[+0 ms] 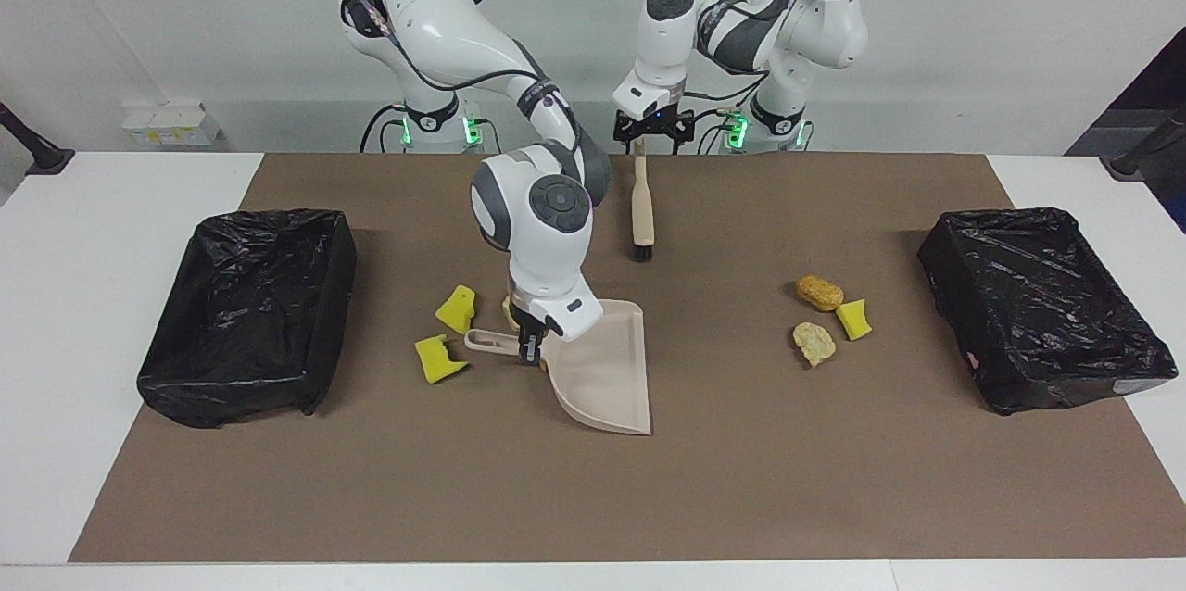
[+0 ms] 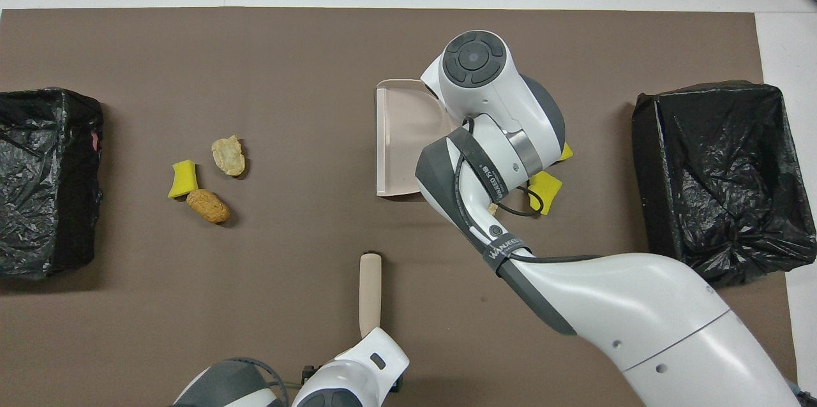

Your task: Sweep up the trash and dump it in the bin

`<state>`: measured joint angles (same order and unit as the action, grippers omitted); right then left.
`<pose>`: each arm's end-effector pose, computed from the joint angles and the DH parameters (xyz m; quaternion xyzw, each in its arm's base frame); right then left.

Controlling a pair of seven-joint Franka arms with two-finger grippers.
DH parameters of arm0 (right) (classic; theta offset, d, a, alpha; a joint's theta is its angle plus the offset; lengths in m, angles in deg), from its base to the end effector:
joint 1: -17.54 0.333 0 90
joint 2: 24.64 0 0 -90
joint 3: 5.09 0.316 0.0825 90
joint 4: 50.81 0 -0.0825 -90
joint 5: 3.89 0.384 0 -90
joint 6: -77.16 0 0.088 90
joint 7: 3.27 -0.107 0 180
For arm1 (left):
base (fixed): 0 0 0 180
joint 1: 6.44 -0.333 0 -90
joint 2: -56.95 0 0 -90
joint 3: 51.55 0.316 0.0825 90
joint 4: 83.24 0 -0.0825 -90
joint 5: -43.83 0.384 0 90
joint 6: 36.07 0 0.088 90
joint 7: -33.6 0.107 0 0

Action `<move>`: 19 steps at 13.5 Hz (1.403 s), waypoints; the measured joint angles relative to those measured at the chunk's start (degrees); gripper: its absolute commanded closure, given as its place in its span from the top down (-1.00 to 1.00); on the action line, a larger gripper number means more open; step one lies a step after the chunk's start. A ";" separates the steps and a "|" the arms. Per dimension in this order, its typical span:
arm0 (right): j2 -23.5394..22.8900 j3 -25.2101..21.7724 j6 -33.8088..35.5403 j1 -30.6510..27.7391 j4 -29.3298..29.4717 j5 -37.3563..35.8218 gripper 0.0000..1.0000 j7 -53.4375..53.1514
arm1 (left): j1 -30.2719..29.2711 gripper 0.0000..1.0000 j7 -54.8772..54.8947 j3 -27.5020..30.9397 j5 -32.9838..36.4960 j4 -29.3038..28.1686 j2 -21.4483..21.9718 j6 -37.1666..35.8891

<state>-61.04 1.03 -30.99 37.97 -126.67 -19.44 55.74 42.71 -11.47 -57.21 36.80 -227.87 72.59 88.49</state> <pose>0.6613 0.2896 0.3594 0.7044 0.7026 -0.0590 0.0821 0.2412 -0.3491 0.3681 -0.9976 0.0458 0.0523 0.0065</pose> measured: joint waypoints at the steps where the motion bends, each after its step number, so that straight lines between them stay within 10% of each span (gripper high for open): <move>1: 0.09 0.00 0.00 0.38 -0.01 -0.33 -1.00 0.23 | 0.06 1.00 0.00 0.00 0.00 0.01 -1.06 0.94; 8: 0.74 0.04 -1.24 2.52 -0.85 -1.34 -1.00 0.50 | 2.80 0.98 -0.05 -0.05 0.00 -0.40 -2.91 2.37; 11: 0.74 0.07 -1.26 2.48 -1.00 -0.48 -1.00 0.49 | 3.05 0.29 -0.06 -0.03 0.00 -0.87 -2.98 2.45; 14: 0.74 0.09 -0.57 2.47 -1.16 1.61 -1.00 0.19 | 3.05 -0.96 -0.05 0.00 0.00 -1.13 -3.22 2.73; 19: 0.78 0.24 -0.17 2.62 -1.52 1.79 -1.00 -0.02 | 3.04 -1.00 0.13 0.41 0.00 -1.09 -3.38 2.14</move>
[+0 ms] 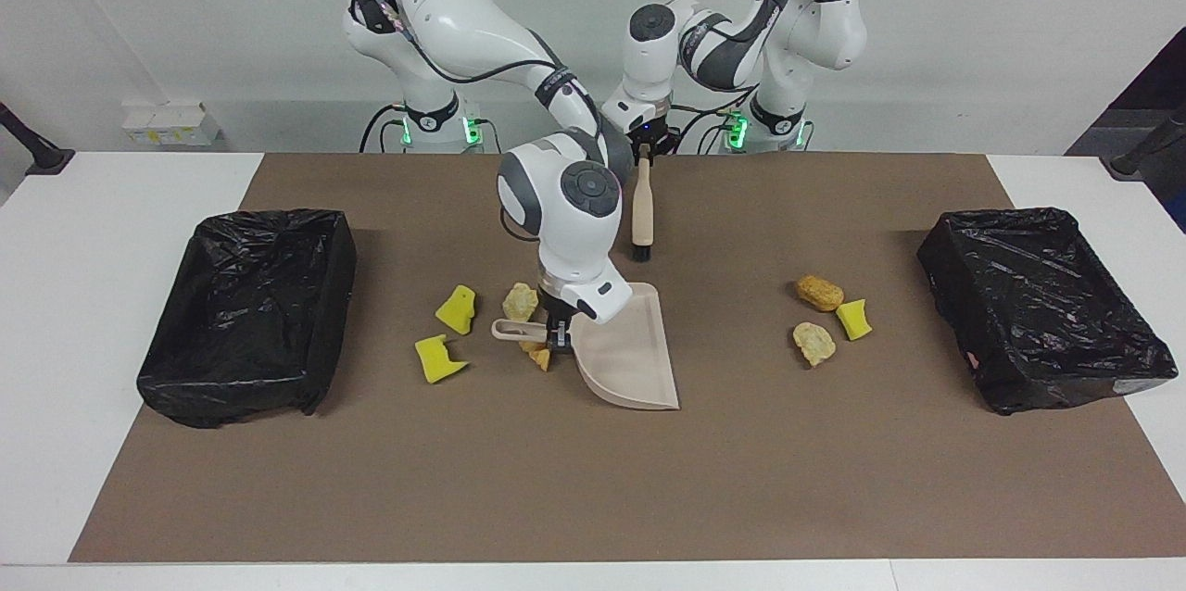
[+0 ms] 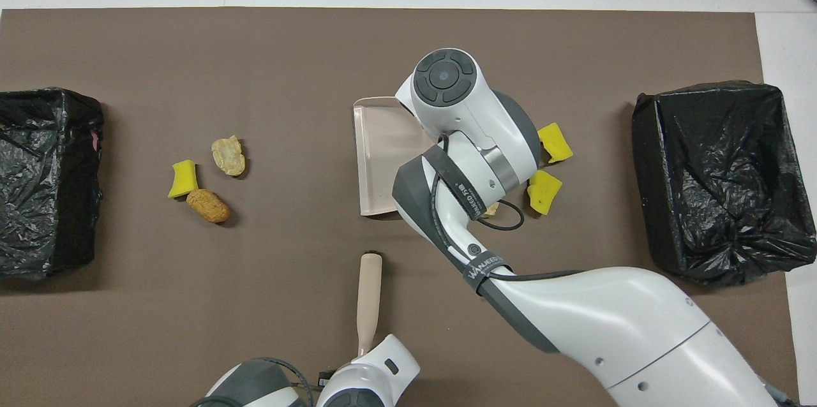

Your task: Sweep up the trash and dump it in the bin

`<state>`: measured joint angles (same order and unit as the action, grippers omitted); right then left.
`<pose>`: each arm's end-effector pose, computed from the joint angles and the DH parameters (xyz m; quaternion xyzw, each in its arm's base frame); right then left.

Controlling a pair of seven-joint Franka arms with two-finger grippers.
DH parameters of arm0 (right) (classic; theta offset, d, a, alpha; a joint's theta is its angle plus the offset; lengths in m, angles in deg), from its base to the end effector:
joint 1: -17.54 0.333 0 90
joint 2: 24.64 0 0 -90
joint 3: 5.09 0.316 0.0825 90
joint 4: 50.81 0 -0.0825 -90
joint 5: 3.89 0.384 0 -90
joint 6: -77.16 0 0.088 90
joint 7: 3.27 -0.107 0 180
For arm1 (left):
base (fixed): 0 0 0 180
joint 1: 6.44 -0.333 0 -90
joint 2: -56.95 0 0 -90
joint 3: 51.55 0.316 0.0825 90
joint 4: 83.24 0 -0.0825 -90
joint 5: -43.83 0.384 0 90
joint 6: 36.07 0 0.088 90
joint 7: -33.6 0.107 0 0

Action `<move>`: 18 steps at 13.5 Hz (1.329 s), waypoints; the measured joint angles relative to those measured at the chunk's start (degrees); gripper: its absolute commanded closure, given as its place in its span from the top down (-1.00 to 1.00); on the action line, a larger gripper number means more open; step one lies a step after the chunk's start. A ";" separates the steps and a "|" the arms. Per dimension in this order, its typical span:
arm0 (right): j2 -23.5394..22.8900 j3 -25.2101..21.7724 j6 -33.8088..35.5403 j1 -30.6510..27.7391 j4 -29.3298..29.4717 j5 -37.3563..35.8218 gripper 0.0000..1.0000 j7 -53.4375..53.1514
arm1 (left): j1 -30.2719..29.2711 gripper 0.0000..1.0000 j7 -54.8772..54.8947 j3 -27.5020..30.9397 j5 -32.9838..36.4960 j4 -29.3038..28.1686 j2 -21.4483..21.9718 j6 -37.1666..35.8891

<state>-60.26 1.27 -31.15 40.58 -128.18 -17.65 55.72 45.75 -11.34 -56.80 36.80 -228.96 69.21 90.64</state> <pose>0.6405 0.3219 0.3568 0.6907 0.7177 -0.0576 0.0672 0.2254 -0.3591 0.3382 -0.9953 0.0676 0.0659 0.0224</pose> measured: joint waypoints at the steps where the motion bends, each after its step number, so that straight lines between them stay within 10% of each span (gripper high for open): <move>1: 0.06 0.00 0.00 0.00 -0.20 0.03 -1.00 -0.01 | -0.12 -1.00 0.10 0.28 0.00 0.12 0.06 -0.65; 8: 0.80 0.08 -0.31 0.72 -2.14 0.23 -1.00 -1.89 | -12.86 -1.00 11.18 1.64 0.13 5.97 5.29 -15.52; 12: 1.01 0.08 -0.36 1.58 -2.41 0.23 -1.00 -2.83 | -33.83 -1.00 29.73 2.20 1.82 11.23 12.41 -27.67; 18: 1.16 0.08 -0.59 1.86 -2.73 0.23 -1.00 -4.13 | -57.61 -1.00 49.36 2.35 7.36 14.94 9.91 -26.97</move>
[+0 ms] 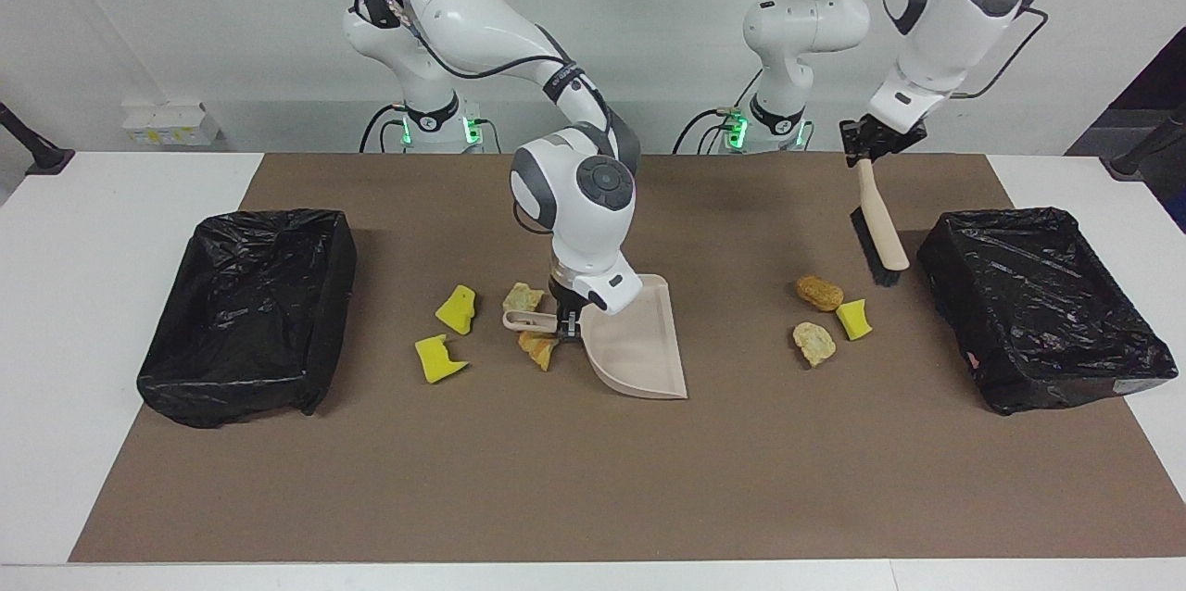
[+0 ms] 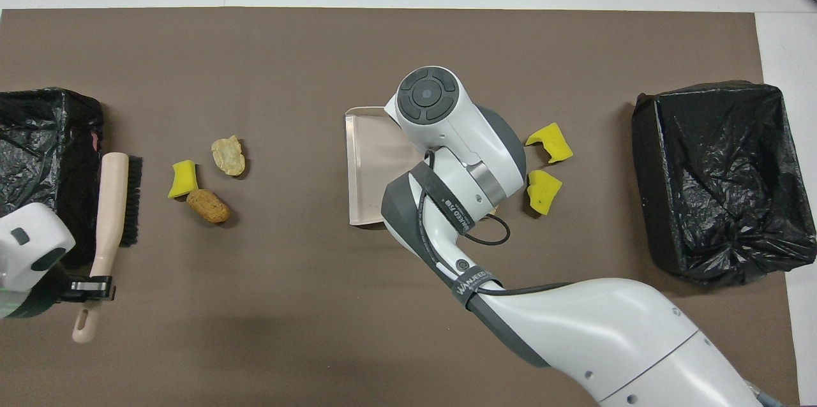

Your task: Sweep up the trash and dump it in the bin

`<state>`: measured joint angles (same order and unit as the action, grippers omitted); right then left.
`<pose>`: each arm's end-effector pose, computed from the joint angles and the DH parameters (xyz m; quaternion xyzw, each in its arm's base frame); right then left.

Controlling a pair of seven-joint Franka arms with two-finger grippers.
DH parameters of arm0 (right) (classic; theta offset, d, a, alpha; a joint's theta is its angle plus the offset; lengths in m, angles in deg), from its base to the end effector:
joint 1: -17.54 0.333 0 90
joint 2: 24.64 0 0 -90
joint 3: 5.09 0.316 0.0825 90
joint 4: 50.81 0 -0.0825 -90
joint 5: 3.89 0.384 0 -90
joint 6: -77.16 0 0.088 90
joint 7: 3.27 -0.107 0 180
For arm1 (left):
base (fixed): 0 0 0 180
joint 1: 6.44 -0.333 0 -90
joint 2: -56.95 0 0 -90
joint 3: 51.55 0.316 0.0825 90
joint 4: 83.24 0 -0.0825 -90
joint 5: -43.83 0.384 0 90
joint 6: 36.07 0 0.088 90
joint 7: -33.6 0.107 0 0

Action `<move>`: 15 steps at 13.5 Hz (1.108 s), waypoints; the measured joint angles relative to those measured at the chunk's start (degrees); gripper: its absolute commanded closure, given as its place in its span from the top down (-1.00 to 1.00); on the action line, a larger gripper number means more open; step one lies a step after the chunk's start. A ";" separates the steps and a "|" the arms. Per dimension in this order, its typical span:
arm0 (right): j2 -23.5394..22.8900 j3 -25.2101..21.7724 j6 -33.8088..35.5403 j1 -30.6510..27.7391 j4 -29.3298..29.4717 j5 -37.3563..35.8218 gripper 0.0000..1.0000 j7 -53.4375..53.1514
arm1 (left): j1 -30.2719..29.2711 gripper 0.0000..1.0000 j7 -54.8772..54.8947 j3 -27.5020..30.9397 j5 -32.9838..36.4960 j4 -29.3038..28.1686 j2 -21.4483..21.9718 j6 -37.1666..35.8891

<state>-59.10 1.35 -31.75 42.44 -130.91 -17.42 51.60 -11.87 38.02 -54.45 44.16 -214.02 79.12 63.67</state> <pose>0.6211 0.3408 0.3500 0.7026 0.7058 -0.0617 0.0663 0.4176 0.0175 0.4929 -0.9968 0.0145 0.0782 0.0074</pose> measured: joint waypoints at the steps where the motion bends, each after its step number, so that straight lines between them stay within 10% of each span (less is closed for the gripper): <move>1: 0.01 0.00 0.00 0.17 -0.03 0.00 -1.00 -0.36 | -1.74 -1.00 0.72 0.01 0.98 1.17 -1.60 0.90; 7: 0.05 0.00 -0.08 0.28 -0.11 0.00 -1.00 -0.64 | -3.82 -1.00 -5.39 -0.62 2.06 1.98 -12.05 6.76; 15: 0.06 0.00 -0.15 0.24 -0.17 0.05 -1.00 -0.64 | 5.78 -1.00 -14.58 -2.08 -0.72 -6.04 -13.38 13.29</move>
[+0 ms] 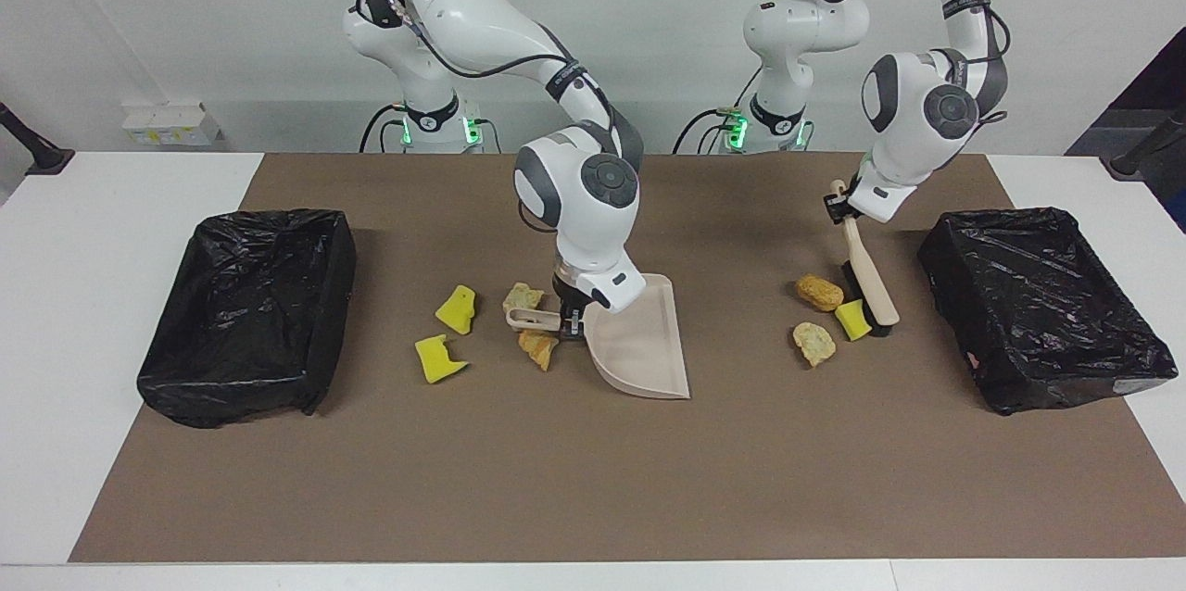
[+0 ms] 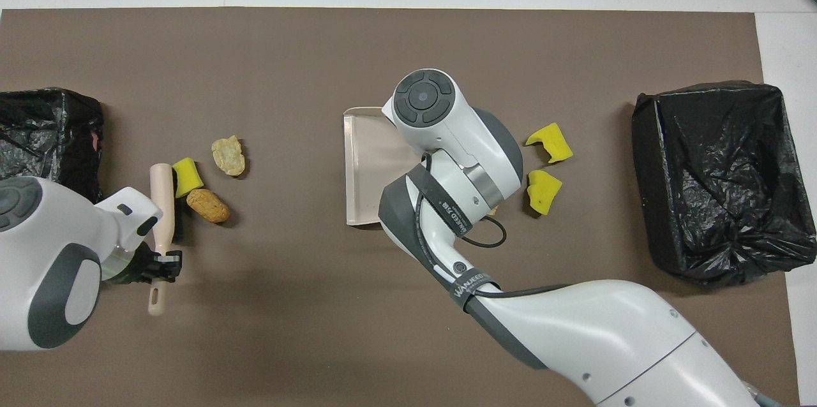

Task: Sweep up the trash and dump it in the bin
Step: 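Sweep the trash pieces into the dustpan with the left gripper's brush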

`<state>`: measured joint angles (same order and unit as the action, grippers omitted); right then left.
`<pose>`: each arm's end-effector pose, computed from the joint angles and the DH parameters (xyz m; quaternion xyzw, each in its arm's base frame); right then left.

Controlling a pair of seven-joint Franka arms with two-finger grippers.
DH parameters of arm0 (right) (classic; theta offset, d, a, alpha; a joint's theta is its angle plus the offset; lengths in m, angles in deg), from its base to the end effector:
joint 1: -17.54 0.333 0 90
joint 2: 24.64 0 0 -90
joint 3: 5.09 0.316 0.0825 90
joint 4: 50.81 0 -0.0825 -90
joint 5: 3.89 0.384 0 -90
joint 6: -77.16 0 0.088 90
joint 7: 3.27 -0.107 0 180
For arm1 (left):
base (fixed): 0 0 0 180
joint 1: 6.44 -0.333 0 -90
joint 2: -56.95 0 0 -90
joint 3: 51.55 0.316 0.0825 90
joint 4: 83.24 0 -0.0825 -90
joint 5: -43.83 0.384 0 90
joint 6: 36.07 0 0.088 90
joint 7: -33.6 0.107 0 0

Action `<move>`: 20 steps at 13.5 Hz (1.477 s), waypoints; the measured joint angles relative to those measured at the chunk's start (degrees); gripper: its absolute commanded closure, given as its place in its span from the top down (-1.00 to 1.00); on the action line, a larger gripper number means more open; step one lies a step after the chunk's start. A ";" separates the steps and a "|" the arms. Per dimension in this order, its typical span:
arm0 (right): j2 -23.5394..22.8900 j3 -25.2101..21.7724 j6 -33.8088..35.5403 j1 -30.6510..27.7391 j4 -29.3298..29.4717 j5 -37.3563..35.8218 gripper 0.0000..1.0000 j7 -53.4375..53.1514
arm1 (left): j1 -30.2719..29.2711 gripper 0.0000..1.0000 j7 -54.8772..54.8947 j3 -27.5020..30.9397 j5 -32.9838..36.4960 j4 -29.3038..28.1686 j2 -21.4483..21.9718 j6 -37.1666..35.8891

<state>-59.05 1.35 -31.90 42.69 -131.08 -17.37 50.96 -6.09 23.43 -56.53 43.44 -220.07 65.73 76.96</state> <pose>0.6192 0.3435 0.3494 0.7050 0.7035 -0.0608 0.0664 0.4419 -0.0416 0.3598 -0.9904 -0.0450 0.1293 0.0212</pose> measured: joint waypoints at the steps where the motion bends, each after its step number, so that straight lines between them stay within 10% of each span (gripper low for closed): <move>1: 0.00 0.00 0.00 0.00 0.00 0.00 -1.00 0.00 | 2.19 -1.00 -1.62 -0.04 -1.03 -0.39 -0.12 1.08; 14: 0.03 0.00 -0.02 -0.04 -0.03 0.17 -1.00 -0.12 | 26.97 -1.00 -14.63 -0.40 -19.14 6.53 -8.01 15.78; 20: 0.05 -0.03 -0.04 -0.12 -0.09 0.77 -1.00 -0.89 | 28.22 -1.00 -15.49 0.71 -19.15 13.66 -9.93 7.02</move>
<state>-58.99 1.32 -31.94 42.57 -131.18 -16.60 50.06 22.13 7.95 -55.82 24.29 -206.41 55.81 83.98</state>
